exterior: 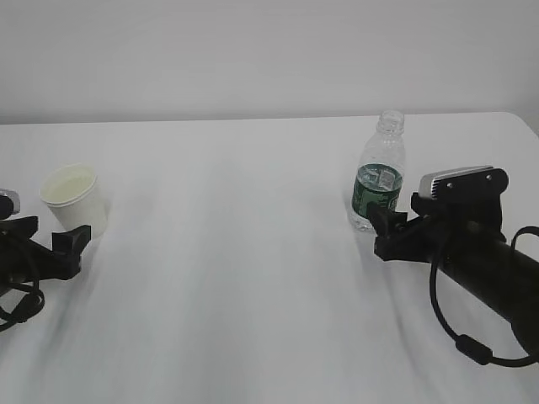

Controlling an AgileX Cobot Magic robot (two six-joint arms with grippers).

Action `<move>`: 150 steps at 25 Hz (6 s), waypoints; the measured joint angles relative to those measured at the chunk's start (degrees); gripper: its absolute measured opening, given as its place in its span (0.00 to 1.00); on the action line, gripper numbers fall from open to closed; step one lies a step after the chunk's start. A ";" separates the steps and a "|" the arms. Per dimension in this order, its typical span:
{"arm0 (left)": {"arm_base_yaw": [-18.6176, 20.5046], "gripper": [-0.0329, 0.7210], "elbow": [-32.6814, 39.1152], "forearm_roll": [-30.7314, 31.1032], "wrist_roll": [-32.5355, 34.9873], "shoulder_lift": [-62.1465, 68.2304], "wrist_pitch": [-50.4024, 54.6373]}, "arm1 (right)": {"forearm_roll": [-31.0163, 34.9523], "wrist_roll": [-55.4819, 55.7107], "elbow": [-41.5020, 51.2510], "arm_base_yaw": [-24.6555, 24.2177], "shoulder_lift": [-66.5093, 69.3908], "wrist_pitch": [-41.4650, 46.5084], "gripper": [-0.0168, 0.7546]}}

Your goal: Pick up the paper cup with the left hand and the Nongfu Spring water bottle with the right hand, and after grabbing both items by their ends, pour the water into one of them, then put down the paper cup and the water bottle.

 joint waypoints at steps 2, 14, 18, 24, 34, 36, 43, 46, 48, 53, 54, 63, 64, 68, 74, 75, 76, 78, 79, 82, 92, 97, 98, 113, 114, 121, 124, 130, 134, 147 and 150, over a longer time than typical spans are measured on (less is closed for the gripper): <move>0.00 0.85 0.00 -0.10 0.00 0.00 0.00 | 0.00 -0.14 0.00 0.00 -0.48 0.78 0.76; 0.00 0.83 4.92 -0.12 0.00 -9.40 0.00 | 1.17 -1.59 2.05 0.00 -4.70 3.16 0.76; 0.00 0.83 7.32 -0.12 0.00 -13.83 0.00 | 1.39 -1.74 3.21 0.00 -7.19 5.57 0.76; 0.00 0.83 8.38 0.01 0.00 -19.54 0.15 | 1.41 -1.79 6.62 0.00 -11.27 6.48 0.76; 0.00 0.83 8.64 1.01 -2.49 -35.84 12.06 | 1.51 -1.87 10.32 0.00 -21.80 12.66 0.76; 0.00 0.83 8.74 1.11 -3.15 -38.69 13.85 | 1.51 -1.87 10.74 0.00 -24.17 14.54 0.76; 0.00 0.82 8.94 3.23 -5.55 -45.69 18.03 | 1.61 -1.87 10.98 0.00 -34.14 22.90 0.76; 0.00 0.82 8.94 3.42 -6.42 -49.52 21.33 | 1.69 -1.87 11.11 0.00 -38.06 27.07 0.76; 0.00 0.81 8.94 3.42 -7.29 -52.19 23.26 | 1.69 -1.87 11.15 0.00 -40.66 29.78 0.76; 0.00 0.81 9.07 3.42 -8.67 -59.01 28.84 | 1.89 -1.87 11.38 0.00 -46.47 35.10 0.76; 0.00 0.81 9.07 3.42 -8.79 -60.07 30.13 | 1.98 -1.87 11.50 0.00 -47.78 36.30 0.76; 0.00 0.81 7.60 3.42 -11.43 -70.95 43.47 | 2.76 -1.87 11.61 0.00 -57.51 45.48 0.76; 0.00 0.81 6.82 3.42 -11.45 -71.93 45.50 | 2.76 -1.87 11.61 0.00 -58.59 46.49 0.76; 0.00 0.81 4.15 3.42 -11.67 -74.69 52.35 | 2.76 -1.87 11.49 0.00 -62.19 50.65 0.76; 0.00 0.81 2.03 3.42 -12.58 -79.76 61.10 | 2.76 -1.87 9.70 0.00 -66.58 56.39 0.76; 0.00 0.81 2.03 3.42 -12.58 -80.98 61.78 | 2.76 -1.87 9.70 0.00 -67.18 57.16 0.76; 0.00 0.81 2.03 3.42 -12.58 -82.05 62.37 | 2.76 -1.87 9.61 0.00 -67.78 58.00 0.76; 0.00 0.81 2.03 3.42 -12.58 -84.79 64.31 | 2.76 -1.87 9.61 0.00 -68.99 59.57 0.76; 0.00 0.81 1.99 3.42 -12.58 -85.96 65.64 | 2.76 -1.87 9.61 0.00 -69.74 60.42 0.76; 0.00 0.81 0.76 3.32 -12.61 -90.06 70.89 | 2.76 -1.87 9.48 0.00 -72.14 62.68 0.76; 0.00 0.81 -5.41 0.58 -12.24 -97.48 85.72 | 1.01 -1.87 7.11 0.00 -78.68 72.62 0.76; 0.00 0.81 -7.56 -2.76 -8.26 -99.08 92.17 | -0.83 -1.87 3.75 0.00 -80.27 78.71 0.76; 0.00 0.81 -8.18 -4.11 -6.41 -99.06 93.85 | -1.05 -1.87 3.50 0.00 -80.76 79.14 0.76; 0.00 0.78 -10.95 -13.73 2.47 -100.81 113.35 | -2.48 -1.87 3.14 0.00 -90.75 93.46 0.76; 0.00 0.78 -10.95 -13.86 2.47 -101.40 113.69 | -2.70 -1.87 2.92 0.00 -91.35 94.72 0.76; 0.00 0.77 -11.04 -13.95 2.55 -106.65 118.08 | -3.03 -1.87 1.48 0.00 -95.60 101.90 0.76; 0.00 0.76 -11.04 -14.07 2.55 -107.71 120.02 | -3.03 -1.87 1.49 0.00 -97.50 104.17 0.76; 0.00 0.76 -11.04 -14.60 2.55 -108.73 123.04 | -3.03 -1.87 1.36 0.00 -101.82 110.50 0.76; 0.00 0.76 -11.04 -14.88 2.55 -109.98 124.82 | -3.03 -1.87 1.36 0.00 -105.47 114.43 0.76; 0.00 0.73 -11.16 -14.91 2.55 -114.94 129.94 | -3.03 -0.94 0.53 0.00 -112.95 124.43 0.76; 0.00 0.72 -11.16 -14.91 2.55 -114.94 130.77 | -3.03 -0.83 0.39 0.00 -113.87 126.63 0.76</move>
